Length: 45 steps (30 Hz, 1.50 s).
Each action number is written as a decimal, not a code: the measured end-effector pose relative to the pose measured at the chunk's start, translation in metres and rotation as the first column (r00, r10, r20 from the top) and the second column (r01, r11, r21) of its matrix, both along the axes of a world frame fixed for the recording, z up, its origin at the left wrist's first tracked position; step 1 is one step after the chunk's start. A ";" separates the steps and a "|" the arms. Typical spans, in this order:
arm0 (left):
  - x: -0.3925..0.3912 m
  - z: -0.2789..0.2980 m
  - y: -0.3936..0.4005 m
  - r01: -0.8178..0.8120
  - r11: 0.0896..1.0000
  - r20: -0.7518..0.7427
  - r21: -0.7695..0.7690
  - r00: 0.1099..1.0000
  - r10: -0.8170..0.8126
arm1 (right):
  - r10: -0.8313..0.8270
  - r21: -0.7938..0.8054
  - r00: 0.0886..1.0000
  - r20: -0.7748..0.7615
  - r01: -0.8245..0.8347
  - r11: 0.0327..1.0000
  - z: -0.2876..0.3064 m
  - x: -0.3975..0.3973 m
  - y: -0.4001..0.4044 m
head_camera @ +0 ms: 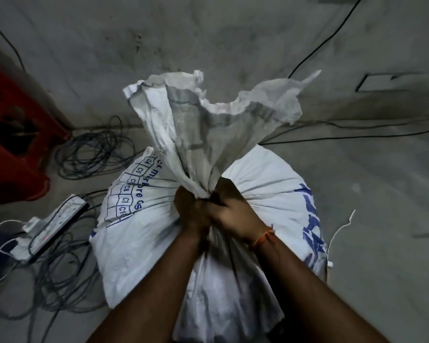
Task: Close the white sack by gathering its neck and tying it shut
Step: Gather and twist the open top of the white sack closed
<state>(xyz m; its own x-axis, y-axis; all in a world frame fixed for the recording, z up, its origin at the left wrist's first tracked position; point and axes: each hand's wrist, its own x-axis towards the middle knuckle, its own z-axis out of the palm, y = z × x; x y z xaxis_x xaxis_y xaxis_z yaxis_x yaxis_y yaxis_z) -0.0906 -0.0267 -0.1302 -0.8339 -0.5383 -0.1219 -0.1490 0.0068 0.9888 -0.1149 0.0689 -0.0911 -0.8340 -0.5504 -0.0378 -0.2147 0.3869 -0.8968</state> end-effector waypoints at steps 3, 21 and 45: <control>-0.001 -0.002 -0.007 -0.132 0.991 -0.057 -0.025 0.990 0.130 | -0.127 -0.091 0.992 -0.018 0.125 0.988 -0.010 0.006 0.009; -0.005 -0.008 -0.025 0.123 0.991 0.026 0.051 0.992 -0.125 | -0.162 0.093 0.954 -0.252 0.191 0.977 -0.026 -0.010 0.018; 0.058 0.043 0.030 -0.335 0.932 -0.075 -0.135 0.942 0.328 | -0.135 0.145 0.951 -0.278 0.181 0.973 0.023 0.038 0.075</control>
